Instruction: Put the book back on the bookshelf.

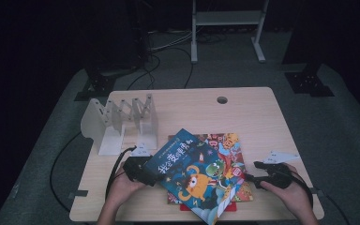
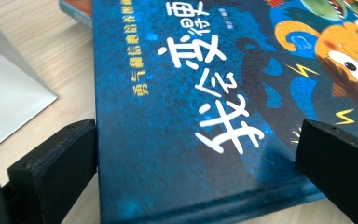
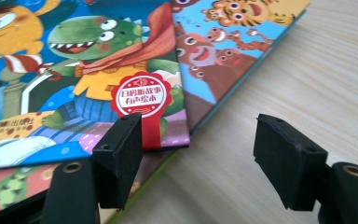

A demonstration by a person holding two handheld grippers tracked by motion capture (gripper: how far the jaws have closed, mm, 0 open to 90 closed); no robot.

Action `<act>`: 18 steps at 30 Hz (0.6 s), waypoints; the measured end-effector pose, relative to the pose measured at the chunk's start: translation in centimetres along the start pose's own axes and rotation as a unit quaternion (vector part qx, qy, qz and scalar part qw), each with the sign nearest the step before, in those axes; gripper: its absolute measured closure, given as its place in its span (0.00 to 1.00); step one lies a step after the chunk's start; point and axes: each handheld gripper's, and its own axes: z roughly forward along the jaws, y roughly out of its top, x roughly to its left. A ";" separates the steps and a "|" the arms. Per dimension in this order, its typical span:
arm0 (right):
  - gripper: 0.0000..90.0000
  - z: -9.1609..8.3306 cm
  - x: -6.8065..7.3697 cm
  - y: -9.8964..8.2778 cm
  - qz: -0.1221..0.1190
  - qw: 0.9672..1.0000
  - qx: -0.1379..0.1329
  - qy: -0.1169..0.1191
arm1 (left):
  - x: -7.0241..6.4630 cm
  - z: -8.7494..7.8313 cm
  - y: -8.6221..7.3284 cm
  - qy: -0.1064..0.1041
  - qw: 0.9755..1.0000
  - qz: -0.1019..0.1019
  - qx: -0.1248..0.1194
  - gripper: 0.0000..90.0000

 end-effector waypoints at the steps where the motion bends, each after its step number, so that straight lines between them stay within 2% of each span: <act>1: 0.36 0.0 -0.1 0.1 0.001 1.000 0.000 -0.002 | 0.0 0.0 0.0 0.000 1.000 0.000 0.000 0.00; 8: 0.36 0.5 -1.4 0.9 0.006 1.000 0.006 -0.014 | -0.5 0.3 0.2 -0.014 1.000 0.010 0.009 0.00; 18: 0.37 2.2 -4.4 2.7 0.020 0.999 0.014 -0.045 | -1.2 0.4 0.4 -0.043 0.999 0.023 0.009 0.00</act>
